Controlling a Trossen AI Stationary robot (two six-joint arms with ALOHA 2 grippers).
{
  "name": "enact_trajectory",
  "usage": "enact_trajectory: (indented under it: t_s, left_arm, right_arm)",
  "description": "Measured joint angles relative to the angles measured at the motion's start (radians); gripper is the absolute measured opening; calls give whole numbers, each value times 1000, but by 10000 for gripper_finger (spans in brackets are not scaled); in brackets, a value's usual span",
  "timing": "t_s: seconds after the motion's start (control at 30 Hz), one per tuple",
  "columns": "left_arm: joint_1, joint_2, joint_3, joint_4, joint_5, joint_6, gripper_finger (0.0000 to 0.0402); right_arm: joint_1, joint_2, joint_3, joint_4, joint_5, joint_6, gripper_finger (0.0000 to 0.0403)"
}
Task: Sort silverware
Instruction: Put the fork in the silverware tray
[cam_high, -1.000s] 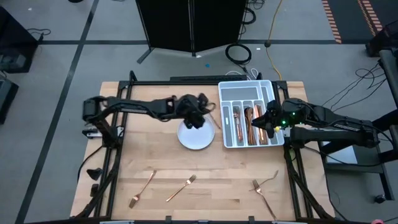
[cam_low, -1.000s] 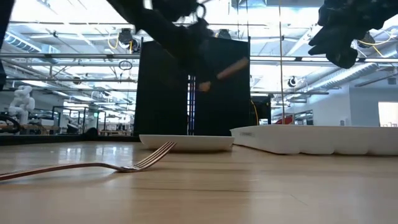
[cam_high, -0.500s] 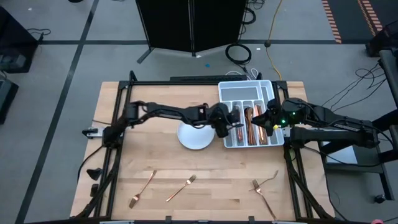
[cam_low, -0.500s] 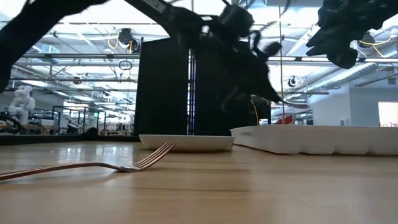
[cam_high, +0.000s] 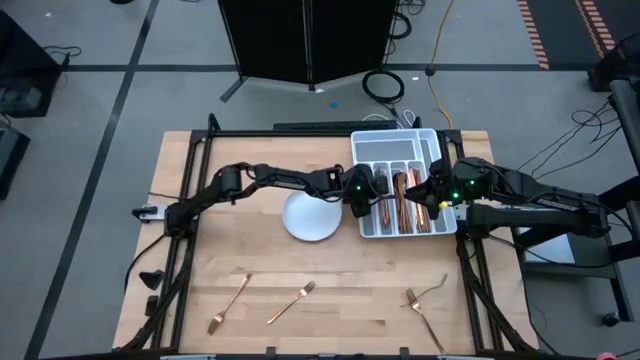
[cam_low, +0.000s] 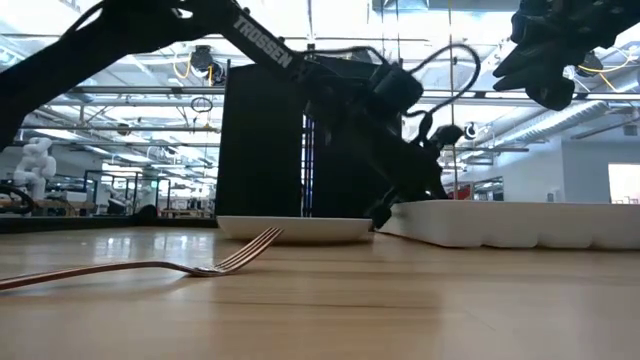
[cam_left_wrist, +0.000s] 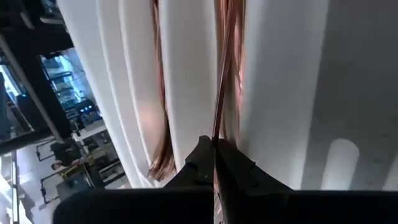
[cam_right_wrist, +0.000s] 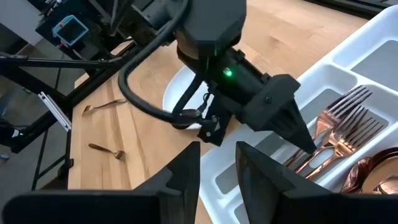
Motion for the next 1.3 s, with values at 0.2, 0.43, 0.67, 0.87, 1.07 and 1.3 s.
enact_trajectory:
  t_s: [0.2, 0.43, 0.67, 0.87, 1.07, 1.3]
  left_arm:
    - [6, 8, 0, 7, -4, -1, 23]
    - [8, 5, 0, 23, 1, -1, 85]
    - [-1, -4, 0, 9, 0, -19, 110]
    - [-2, -7, 2, -27, 31, -54, 111]
    - [1, -8, 19, -57, 110, -88, 111]
    - [8, -33, 30, -110, 94, -139, 111]
  right_arm:
    - [0, 0, 0, 0, 0, 0, 93]
    - [0, 0, 0, -1, -1, 0, 93]
    - [0, 0, 0, -9, -3, 2, 93]
    - [0, 0, 0, -29, -3, 3, 93]
    - [0, 0, 0, -31, -4, 4, 93]
    - [1, -1, 0, -37, -8, 32, 93]
